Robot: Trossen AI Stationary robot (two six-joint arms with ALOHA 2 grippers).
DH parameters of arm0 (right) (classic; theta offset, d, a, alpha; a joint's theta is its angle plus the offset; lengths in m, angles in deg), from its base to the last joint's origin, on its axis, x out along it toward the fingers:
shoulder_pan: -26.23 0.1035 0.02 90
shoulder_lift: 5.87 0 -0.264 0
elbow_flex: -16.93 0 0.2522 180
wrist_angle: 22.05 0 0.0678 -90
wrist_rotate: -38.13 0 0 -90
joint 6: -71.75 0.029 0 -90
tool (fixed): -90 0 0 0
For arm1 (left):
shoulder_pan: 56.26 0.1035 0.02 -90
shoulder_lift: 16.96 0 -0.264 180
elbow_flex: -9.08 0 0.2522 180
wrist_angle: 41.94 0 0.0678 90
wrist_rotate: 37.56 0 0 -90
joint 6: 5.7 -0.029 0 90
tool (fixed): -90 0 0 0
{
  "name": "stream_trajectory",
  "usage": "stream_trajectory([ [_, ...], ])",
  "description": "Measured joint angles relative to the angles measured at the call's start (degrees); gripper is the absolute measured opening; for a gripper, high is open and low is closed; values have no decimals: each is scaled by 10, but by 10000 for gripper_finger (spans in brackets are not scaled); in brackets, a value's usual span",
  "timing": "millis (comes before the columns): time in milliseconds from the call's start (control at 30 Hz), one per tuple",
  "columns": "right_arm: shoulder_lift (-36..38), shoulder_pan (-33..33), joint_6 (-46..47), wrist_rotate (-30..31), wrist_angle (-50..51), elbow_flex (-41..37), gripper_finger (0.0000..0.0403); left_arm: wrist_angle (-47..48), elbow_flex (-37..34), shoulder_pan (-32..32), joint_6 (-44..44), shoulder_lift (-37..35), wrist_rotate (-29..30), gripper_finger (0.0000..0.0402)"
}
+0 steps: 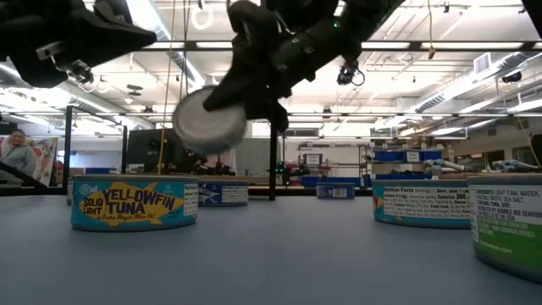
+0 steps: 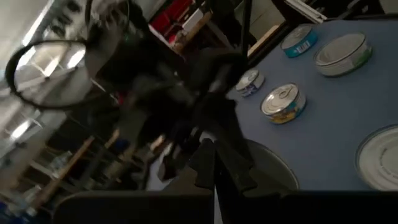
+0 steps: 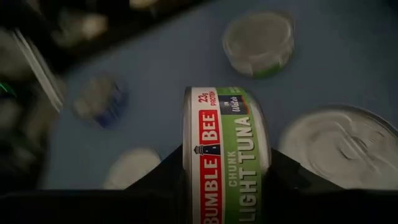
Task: Stack canned seafood by type on shelf
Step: Put the green tuna can on the shelf
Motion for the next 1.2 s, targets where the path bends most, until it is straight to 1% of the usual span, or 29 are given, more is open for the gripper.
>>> stream_trajectory([
  [67, 1, -8, 51, -3, -59, -15, 136, 1, 2, -9, -15, 0, 15, 4],
  [233, 1, -21, 146, -49, -187, -46, 136, 28, 30, -32, -19, 0, 42, 9],
  [300, 1, -26, 180, -64, -228, -60, 136, 47, 42, -43, -42, 2, 56, 15],
  [367, 1, -30, 210, -72, -271, -73, 136, 57, 53, -55, -75, 10, 78, 24],
  [467, 4, -38, 241, -82, -333, -93, 136, 60, 62, -74, -109, 32, 125, 42],
  [600, 8, -49, 283, -99, -369, -110, 136, 59, 80, -102, -175, 78, 192, 72],
  [767, 9, -61, 324, -129, -412, -114, 136, 32, 116, -133, -267, 155, 315, 113],
  [833, 9, -63, 334, -138, -428, -114, 136, 16, 132, -141, -294, 185, 352, 128],
  [1067, 10, -62, 365, -166, -457, -114, 136, -23, 169, -163, -407, 262, 424, 167],
  [1133, 9, -62, 375, -167, -465, -114, 136, -40, 176, -168, -429, 276, 445, 176],
  [1200, 10, -62, 379, -167, -467, -114, 136, -42, 182, -170, -437, 283, 448, 182],
])
